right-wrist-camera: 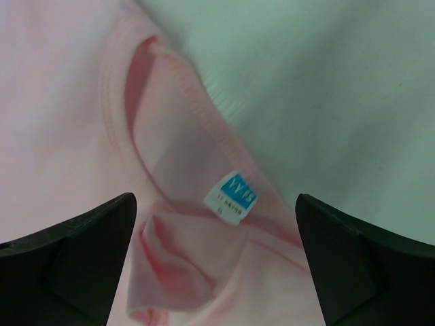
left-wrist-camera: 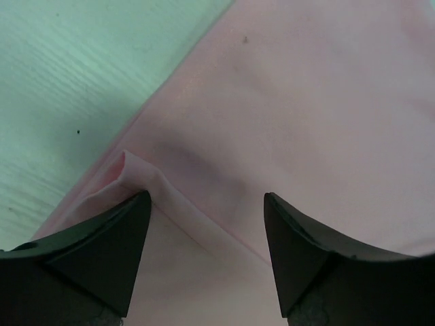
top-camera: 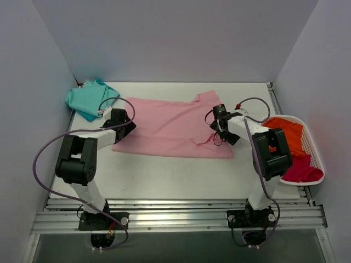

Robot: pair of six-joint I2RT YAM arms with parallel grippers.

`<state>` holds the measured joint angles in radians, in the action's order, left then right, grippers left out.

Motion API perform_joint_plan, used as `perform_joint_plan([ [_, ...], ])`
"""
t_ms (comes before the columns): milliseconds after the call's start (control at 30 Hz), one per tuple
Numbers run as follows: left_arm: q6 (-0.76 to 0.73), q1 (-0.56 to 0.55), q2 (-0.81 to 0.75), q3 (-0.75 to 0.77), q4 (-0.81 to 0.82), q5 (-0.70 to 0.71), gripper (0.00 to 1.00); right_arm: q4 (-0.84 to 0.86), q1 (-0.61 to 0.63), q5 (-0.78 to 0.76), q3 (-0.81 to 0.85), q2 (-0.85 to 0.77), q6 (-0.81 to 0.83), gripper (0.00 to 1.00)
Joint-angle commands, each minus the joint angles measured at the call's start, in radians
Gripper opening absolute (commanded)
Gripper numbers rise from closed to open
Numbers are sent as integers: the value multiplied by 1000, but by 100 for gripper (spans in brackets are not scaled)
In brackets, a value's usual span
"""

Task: Fold and stack the t-shirts
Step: Fold the tshirt

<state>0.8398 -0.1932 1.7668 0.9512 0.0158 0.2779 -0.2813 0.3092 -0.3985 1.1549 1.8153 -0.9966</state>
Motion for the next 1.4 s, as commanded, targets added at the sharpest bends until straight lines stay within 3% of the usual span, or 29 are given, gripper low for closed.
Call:
perform_joint_plan([
  [0, -30, 21, 62, 34, 39, -62, 81, -25, -18, -83, 48, 29, -1, 100],
  [233, -91, 31, -52, 52, 50, -42, 86, -55, 13, -200, 20, -100, -30, 100],
  [367, -116, 34, -108, 43, 61, -42, 86, -78, 134, -255, 17, -212, -53, 98],
  [433, -137, 34, -135, 28, 81, -65, 85, -53, 194, -269, 11, -264, -43, 92],
  [500, -149, 35, -154, 3, 105, -71, 85, 0, 266, -264, -20, -289, -43, 49],
  [533, -163, 37, -161, -3, 110, -72, 84, 17, 286, -246, -30, -298, -45, 35],
  [567, -172, 37, -164, -8, 116, -72, 84, 39, 300, -234, -40, -295, -43, 2],
  [867, -182, 95, -141, -43, 130, -114, 81, -18, 418, -230, -83, -154, -132, 0],
  [1367, -165, 132, -139, -74, 144, -149, 79, -76, 386, -230, 14, 62, -168, 0],
])
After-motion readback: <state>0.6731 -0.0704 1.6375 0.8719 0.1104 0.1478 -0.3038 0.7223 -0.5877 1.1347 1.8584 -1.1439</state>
